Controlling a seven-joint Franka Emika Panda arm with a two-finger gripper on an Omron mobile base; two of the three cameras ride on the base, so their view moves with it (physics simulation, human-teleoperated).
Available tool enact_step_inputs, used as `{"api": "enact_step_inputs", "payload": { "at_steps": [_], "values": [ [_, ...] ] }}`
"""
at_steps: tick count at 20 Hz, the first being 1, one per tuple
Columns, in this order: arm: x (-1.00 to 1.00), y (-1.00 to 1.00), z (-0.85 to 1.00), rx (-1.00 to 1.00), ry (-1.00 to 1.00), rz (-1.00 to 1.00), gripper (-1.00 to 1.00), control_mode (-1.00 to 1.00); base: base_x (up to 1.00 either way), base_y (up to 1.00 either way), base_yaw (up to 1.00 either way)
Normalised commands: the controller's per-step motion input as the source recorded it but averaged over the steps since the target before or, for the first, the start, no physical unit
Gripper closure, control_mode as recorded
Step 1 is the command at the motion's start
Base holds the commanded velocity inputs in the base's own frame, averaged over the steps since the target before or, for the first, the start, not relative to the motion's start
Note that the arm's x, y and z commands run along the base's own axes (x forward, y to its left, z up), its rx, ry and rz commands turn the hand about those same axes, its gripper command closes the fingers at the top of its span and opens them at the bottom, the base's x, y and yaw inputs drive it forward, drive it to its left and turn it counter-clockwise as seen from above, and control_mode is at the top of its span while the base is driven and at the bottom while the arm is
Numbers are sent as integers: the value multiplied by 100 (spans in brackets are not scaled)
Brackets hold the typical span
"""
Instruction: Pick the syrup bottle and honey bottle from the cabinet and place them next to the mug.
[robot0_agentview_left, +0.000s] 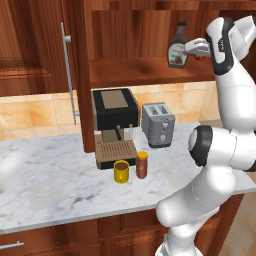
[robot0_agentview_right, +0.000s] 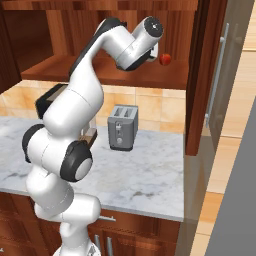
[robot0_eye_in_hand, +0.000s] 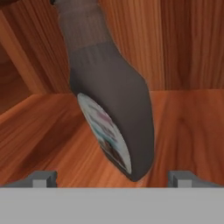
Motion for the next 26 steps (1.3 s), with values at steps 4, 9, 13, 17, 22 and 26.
{"api": "enact_step_inputs", "payload": {
  "at_steps": [4, 9, 13, 17, 22, 26],
  "values": [
    [5, 0, -1, 0, -1, 3, -100, -100, 0, 0, 0],
    [15, 0, 0, 0, -1, 2, -100, -100, 0, 0, 0],
    [29, 0, 0, 0, 0, 0, -100, -100, 0, 0, 0],
    [27, 0, 0, 0, 0, 0, -100, -100, 0, 0, 0],
    [19, 0, 0, 0, 0, 1, -100, -100, 0, 0, 0],
    [10, 0, 0, 0, 0, 1, -100, -100, 0, 0, 0]
  ]
}}
